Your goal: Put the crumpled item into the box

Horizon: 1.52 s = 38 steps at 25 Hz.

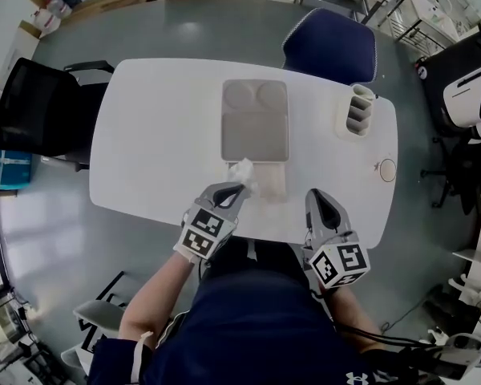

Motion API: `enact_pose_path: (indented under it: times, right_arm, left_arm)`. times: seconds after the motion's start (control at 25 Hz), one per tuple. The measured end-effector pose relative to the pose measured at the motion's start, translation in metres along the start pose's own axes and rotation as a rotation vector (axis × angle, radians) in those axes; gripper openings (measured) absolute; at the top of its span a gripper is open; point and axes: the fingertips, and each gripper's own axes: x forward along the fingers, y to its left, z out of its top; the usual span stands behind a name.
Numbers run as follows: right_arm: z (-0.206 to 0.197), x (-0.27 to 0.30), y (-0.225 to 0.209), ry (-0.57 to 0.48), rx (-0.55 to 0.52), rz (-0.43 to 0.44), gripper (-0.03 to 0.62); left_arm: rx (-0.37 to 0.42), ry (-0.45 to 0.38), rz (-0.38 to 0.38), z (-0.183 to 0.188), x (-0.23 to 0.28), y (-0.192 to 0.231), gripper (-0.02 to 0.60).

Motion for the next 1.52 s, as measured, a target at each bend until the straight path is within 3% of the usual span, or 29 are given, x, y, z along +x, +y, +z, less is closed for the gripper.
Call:
enact_pose_path:
  times: [0.16, 0.68, 1.0, 1.52]
  right_arm:
    - [-0.009, -0.002, -0.010, 0.019, 0.022, -0.020, 0.002]
    - [-0.037, -0.015, -0.016, 0.070, 0.098, -0.037, 0.002]
    - [-0.043, -0.028, -0.019, 0.074, 0.112, -0.051, 0.002]
    - [-0.046, -0.037, -0.018, 0.069, 0.123, -0.028, 0.002]
  left_arm:
    - [0.059, 0.150, -0.004, -0.034, 0.028, -0.003, 0.006]
    - [0.082, 0.310, -0.066, -0.064, 0.076, -0.010, 0.006]
    - [0.144, 0.510, -0.044, -0.091, 0.093, 0.003, 0.006]
    - [0.168, 0.574, 0.049, -0.102, 0.102, 0.011, 0.009]
